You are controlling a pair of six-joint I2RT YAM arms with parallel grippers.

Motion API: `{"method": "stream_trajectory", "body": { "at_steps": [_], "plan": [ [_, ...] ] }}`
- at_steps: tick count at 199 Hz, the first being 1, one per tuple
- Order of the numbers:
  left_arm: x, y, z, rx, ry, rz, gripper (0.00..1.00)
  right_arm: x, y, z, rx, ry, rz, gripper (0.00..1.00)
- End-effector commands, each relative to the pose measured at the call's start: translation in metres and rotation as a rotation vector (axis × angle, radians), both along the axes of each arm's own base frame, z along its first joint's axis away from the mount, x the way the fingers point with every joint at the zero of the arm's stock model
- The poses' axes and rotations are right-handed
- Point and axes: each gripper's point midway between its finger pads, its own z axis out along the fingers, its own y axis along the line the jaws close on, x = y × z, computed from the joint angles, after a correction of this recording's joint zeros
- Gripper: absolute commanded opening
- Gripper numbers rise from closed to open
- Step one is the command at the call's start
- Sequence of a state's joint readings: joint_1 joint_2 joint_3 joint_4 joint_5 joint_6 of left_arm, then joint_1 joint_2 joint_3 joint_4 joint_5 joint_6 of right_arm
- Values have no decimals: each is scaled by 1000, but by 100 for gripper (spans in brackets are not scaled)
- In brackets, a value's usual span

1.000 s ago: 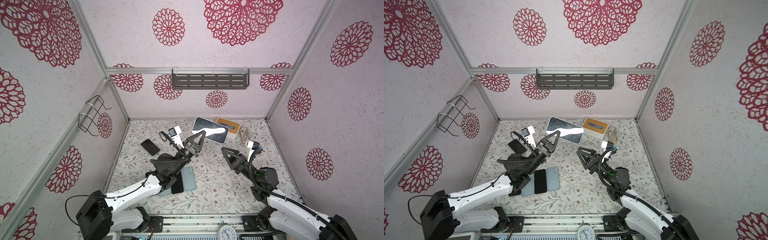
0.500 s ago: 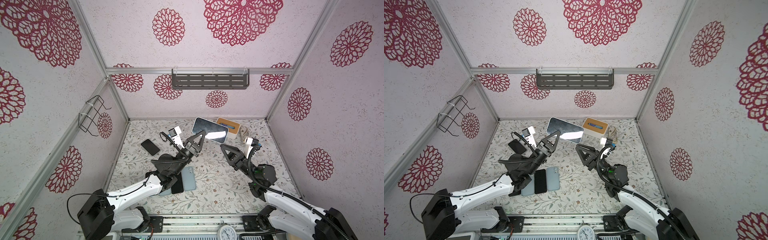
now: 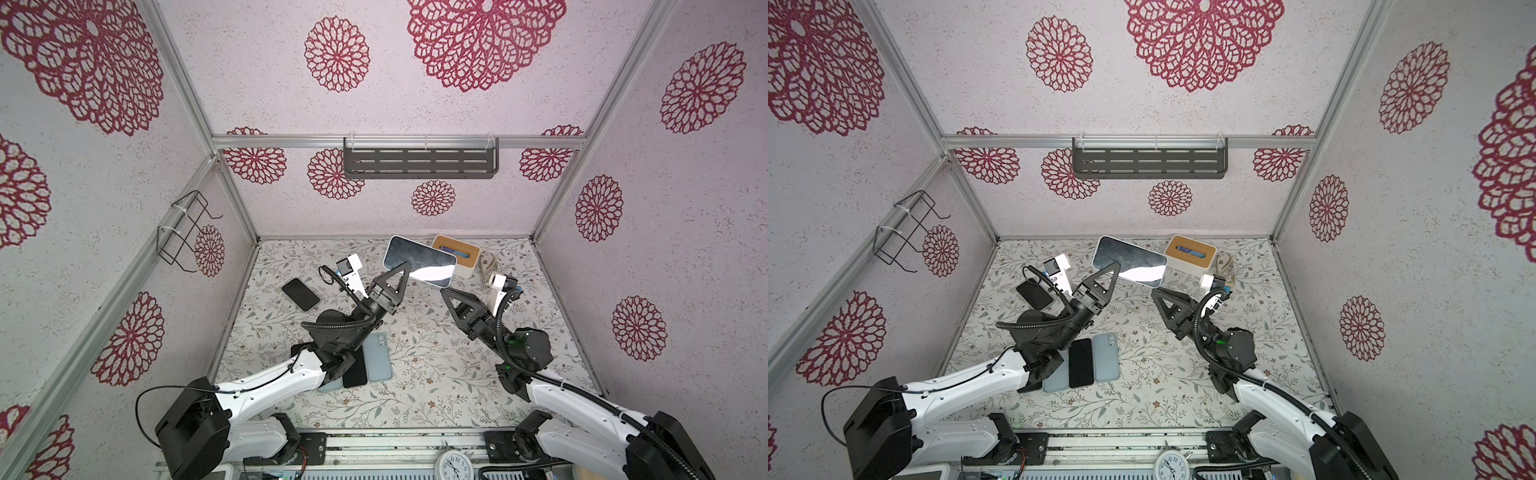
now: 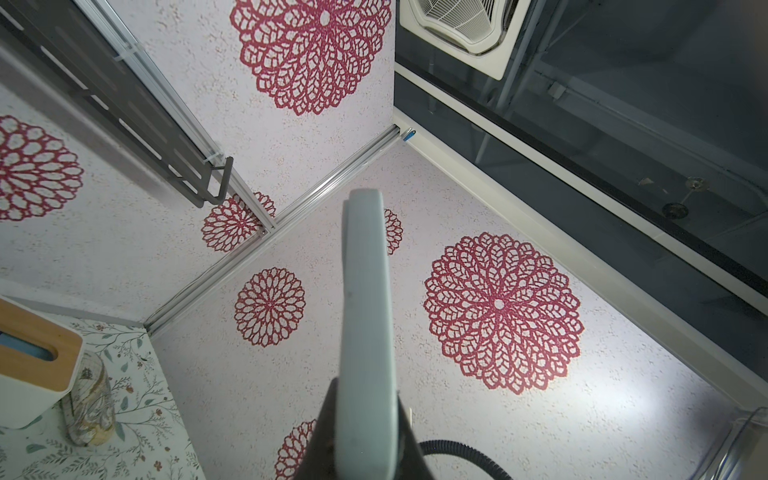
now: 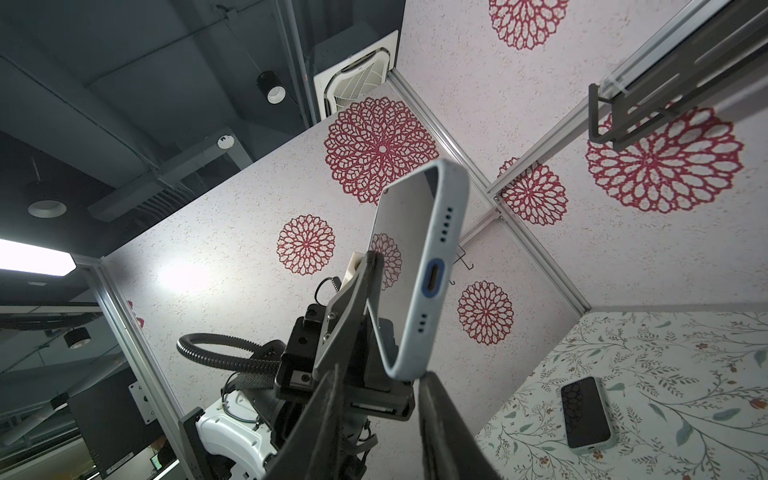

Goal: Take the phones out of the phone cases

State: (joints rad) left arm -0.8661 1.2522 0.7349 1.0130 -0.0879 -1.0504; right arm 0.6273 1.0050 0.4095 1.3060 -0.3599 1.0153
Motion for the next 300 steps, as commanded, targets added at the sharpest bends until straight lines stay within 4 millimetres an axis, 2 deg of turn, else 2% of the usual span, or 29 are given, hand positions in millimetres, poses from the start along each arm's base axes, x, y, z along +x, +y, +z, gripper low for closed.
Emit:
{"method": "stream_trajectory", "body": {
  "at_steps": [1,133,166,210,224,251,280,300],
  "plan": [
    [-9,5,16,-66,-50,-16,0,-10,-9,32,81,-84,-4,33],
    [-9,-1,12,-81,-44,-49,0,-6,-10,36,90,-91,-9,28],
    [-10,0,11,-79,-42,-45,0,-6,-12,37,91,-93,-14,22],
    [-9,1,10,-78,-34,-46,0,-7,-11,37,83,-102,-8,0],
    [-6,1,7,-79,4,-44,0,-9,-9,36,69,-117,-2,0],
    [2,-1,6,-110,114,-68,0,-15,1,23,-30,-185,1,0],
    [12,-1,1,-123,273,-106,0,-27,10,-6,-194,-336,-37,0],
    [10,-8,9,-100,309,-144,0,-25,13,-26,-325,-411,-97,0]
  ]
}}
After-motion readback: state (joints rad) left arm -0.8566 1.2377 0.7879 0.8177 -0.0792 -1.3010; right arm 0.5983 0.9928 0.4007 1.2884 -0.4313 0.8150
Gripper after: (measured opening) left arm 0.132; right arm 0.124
